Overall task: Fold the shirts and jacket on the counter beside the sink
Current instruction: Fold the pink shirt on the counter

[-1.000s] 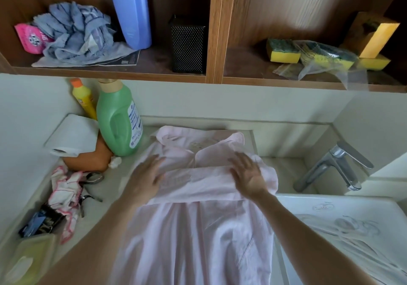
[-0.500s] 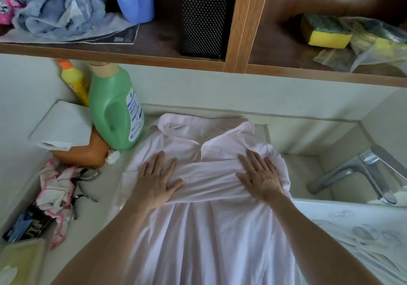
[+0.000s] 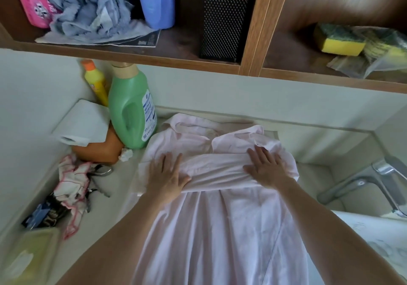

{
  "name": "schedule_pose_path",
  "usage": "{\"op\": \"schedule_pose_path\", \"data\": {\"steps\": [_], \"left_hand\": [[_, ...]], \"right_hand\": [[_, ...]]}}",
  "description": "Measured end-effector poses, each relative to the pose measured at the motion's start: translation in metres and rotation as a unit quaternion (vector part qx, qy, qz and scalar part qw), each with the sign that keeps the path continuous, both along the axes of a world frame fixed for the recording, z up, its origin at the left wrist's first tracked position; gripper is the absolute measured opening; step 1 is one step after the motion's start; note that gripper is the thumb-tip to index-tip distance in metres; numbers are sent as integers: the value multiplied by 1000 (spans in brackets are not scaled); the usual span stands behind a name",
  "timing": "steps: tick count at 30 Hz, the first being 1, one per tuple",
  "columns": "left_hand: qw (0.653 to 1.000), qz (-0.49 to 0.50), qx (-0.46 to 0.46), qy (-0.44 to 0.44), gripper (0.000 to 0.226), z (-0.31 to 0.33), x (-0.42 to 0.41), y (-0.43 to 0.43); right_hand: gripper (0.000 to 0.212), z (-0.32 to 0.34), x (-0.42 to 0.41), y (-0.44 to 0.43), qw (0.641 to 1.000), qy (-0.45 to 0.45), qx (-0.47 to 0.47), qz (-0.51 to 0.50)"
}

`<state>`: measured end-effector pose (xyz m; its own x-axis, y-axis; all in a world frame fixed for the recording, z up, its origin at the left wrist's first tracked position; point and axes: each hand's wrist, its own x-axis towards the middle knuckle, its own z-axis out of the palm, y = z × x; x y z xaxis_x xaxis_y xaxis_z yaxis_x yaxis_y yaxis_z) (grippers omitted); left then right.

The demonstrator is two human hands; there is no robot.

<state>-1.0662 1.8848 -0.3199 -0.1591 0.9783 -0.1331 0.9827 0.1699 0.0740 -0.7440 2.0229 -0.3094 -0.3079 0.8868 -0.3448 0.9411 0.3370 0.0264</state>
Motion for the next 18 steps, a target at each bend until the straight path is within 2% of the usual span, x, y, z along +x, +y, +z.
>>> {"op": "schedule_pose_path", "data": {"steps": [2,4,7,9,10,13,15,18], "left_hand": [[996,52,50,-57,90,8,0,-32],[980,128,111,-103,96,16,-5,-66],[954,231,83,-174,109,26,-15,-105],[944,266,40,-189,112,29,-19,-123],[940,274,22,-200,107,30,-22,-132],[930,283,-21,-235,74,32,-40,-144],[934,291,-26,-203,53,41,-60,-147],[942,294,30,-158,41,61,-93,-150]], "right_hand": [[66,12,-21,-12,999,-31,22,-32],[63,18,-42,-38,995,2,94,19],[59,19,-65,-85,974,159,116,113],[59,13,-64,-107,978,167,75,102],[60,9,-58,-115,985,138,51,86],[63,2,-34,-118,996,62,2,59],[64,8,-25,-111,998,29,-21,45],[69,25,-27,-100,997,-13,-68,19]]}}
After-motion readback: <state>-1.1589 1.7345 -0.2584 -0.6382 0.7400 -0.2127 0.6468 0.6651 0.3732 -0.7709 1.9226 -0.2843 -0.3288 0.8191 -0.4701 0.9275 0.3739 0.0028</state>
